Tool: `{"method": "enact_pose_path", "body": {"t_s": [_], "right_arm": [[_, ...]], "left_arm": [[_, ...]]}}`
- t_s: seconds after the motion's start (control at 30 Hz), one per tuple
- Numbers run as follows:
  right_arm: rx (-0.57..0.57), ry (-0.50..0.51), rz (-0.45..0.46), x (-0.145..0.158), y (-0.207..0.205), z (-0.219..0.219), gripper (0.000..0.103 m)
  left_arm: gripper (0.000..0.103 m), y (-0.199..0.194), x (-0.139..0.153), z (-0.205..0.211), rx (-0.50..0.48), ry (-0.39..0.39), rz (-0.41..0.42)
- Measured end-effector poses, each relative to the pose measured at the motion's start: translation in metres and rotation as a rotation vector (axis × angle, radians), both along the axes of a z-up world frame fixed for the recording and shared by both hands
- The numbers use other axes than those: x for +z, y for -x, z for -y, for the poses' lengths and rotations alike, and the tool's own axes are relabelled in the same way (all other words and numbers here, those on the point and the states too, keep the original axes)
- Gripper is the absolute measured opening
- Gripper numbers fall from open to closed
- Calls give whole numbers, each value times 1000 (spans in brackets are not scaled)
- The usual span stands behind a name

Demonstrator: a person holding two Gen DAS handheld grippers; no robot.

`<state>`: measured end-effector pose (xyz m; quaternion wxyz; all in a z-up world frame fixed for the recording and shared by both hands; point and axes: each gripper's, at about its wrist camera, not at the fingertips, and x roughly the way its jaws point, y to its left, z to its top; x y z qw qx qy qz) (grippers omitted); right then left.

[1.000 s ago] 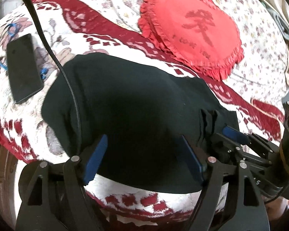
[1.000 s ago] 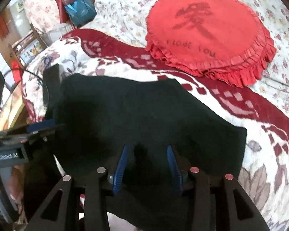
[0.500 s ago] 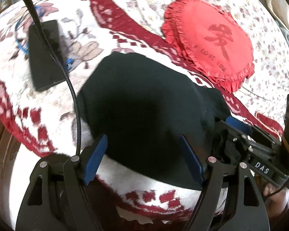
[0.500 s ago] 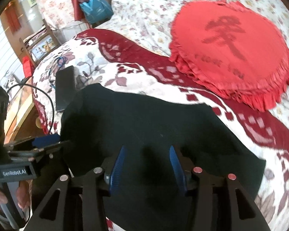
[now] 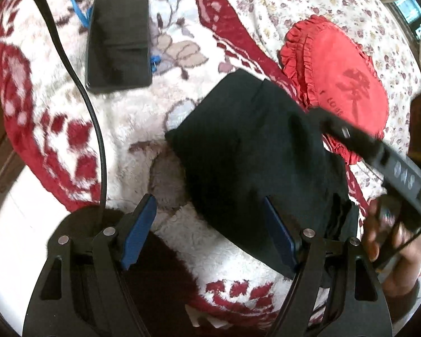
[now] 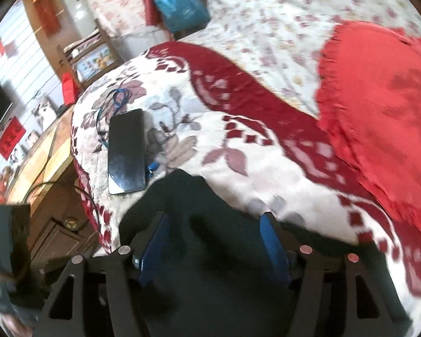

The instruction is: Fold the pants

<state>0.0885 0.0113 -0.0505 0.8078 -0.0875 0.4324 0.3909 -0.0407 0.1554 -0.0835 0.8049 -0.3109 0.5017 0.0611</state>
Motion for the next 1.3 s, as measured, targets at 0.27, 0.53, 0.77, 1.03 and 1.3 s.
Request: {"method": "enact_pose_path", "body": {"t_s": [0.27, 0.53, 0.77, 1.03, 1.3], "right_arm": [[69, 25, -119, -43, -33, -49, 68], [31, -160, -195, -42, -41, -24, 37], [-14, -397, -150, 22, -30, 58, 36], [-287, -431, -82, 35, -8, 198, 45], [-599, -450, -176, 4, 21, 317, 59]], "left_arm": [[86, -19, -15, 6, -2, 8, 0], [40, -21, 1, 9, -9, -16, 108], [28, -3, 72, 49, -150, -57, 330], [28, 3, 92, 166, -520, -100, 446], [53, 5, 74, 236, -829, -100, 379]]}}
